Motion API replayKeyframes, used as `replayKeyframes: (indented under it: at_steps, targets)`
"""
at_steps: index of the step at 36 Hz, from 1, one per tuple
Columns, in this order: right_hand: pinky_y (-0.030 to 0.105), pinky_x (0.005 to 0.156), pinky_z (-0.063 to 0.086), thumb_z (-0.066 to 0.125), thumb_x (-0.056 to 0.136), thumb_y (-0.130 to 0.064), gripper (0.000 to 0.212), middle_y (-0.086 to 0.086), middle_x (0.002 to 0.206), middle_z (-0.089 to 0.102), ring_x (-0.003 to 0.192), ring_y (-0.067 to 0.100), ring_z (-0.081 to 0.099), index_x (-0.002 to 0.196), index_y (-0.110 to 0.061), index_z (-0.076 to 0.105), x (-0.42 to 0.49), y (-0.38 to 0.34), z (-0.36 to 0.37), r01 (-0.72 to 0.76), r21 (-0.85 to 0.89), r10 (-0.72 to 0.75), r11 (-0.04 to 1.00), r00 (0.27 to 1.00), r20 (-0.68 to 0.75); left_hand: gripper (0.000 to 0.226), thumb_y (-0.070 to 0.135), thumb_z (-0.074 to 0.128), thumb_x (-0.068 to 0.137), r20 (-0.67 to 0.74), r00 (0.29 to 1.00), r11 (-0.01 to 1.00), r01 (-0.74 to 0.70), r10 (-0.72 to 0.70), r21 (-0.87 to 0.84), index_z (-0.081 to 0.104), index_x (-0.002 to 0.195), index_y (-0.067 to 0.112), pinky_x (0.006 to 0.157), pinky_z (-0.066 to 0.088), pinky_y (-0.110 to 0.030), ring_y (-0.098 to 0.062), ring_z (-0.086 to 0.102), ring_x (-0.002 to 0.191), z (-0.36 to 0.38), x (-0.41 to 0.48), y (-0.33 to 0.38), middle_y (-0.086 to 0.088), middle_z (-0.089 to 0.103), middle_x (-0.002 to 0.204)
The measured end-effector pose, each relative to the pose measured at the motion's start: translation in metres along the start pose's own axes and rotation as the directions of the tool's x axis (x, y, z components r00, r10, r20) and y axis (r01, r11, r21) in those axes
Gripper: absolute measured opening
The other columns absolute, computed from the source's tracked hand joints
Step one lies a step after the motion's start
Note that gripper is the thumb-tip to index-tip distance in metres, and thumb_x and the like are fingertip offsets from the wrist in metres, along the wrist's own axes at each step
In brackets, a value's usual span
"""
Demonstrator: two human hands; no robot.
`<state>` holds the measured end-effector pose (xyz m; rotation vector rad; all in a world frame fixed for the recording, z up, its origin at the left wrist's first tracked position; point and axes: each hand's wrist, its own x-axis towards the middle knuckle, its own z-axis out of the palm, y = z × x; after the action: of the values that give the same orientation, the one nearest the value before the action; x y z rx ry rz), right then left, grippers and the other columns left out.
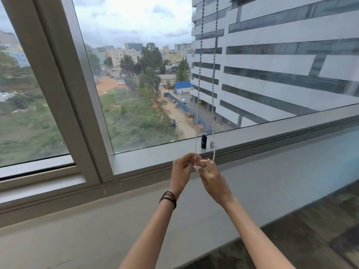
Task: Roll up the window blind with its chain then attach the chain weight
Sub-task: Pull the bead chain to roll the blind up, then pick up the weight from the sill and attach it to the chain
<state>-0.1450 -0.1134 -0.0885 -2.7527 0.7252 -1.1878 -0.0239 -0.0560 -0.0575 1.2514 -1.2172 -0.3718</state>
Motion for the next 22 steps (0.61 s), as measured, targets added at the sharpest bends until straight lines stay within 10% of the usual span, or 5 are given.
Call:
replayKeyframes:
  at_steps: [6,12,22]
  targets:
    - [0.046,0.096,0.048,0.051,0.089,0.002,0.029,0.014,0.115,0.059,0.110,0.028,0.053,0.115,-0.009,0.061,-0.007,0.018,0.011,-0.007,0.108,0.022,0.994,0.990,-0.142,0.018,0.009,0.051,0.095,-0.022,0.999,0.995,0.048,-0.050,-0.087,0.068,0.090,0.007,0.076,0.052,-0.040,-0.030,0.067,0.079,0.007,0.007,-0.004,-0.018,0.071,0.083]
    - [0.032,0.095,0.045,0.040,0.094,-0.004,0.030,0.009,0.118,0.056,0.112,0.019,0.051,0.116,-0.013,0.059,0.001,0.036,0.019,0.035,0.205,0.015,0.978,0.971,-0.238,0.018,0.012,0.051,0.095,0.024,0.993,0.967,0.122,-0.120,-0.222,0.069,0.098,0.007,0.076,0.049,-0.016,-0.008,0.066,0.078,0.017,0.016,-0.006,0.004,0.073,0.076]
    - [0.025,0.088,0.043,0.032,0.097,-0.023,0.021,-0.008,0.103,0.048,0.100,0.008,0.050,0.104,-0.016,0.051,0.030,0.076,0.036,-0.140,0.537,0.325,0.832,0.907,-0.267,0.016,0.011,0.053,0.094,-0.002,0.985,0.968,0.166,-0.170,-0.187,0.068,0.095,0.010,0.077,0.049,-0.014,-0.011,0.069,0.082,0.029,0.036,-0.019,0.002,0.075,0.080]
